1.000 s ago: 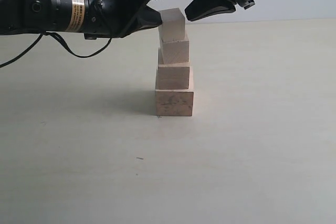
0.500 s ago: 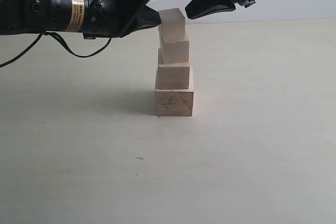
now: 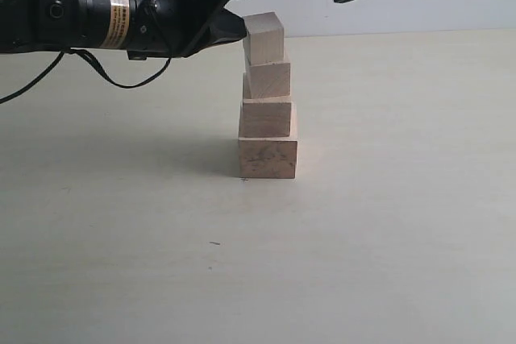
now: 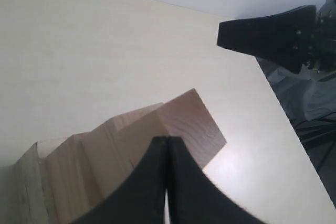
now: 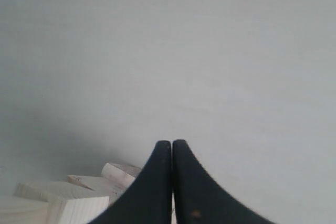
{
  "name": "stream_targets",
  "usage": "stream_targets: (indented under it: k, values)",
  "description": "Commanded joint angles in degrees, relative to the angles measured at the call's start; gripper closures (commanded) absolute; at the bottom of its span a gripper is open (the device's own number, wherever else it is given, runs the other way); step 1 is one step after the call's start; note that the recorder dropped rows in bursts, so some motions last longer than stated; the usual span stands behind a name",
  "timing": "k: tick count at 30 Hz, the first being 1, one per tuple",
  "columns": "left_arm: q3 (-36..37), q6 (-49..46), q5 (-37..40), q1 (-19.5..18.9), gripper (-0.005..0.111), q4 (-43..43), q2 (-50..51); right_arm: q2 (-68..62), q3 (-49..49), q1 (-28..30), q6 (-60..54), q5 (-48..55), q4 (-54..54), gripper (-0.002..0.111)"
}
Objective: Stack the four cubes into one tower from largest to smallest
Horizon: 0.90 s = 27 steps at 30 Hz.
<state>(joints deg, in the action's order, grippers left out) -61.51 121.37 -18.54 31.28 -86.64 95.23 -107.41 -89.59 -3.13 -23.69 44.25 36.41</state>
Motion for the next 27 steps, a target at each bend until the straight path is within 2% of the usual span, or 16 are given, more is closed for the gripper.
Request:
stream_targets:
  k: [1,23,27]
  values:
    - [0.24,0.28,0.28,0.06,0.107,0.36,0.1,0.58,0.0,-0.03,0.96,-0.62,-1.02,0.108]
    - [-1.96,0.28,-1.06,0.06,0.107,1.97,2.74,0.58,0.0,-0.13,0.89,1.74,-1.03,0.108]
    - [-1.96,0.28,-0.53,0.06,0.107,2.08,2.72,0.58,0.0,-0.13,-0.64,6.02,-1.03,0.108]
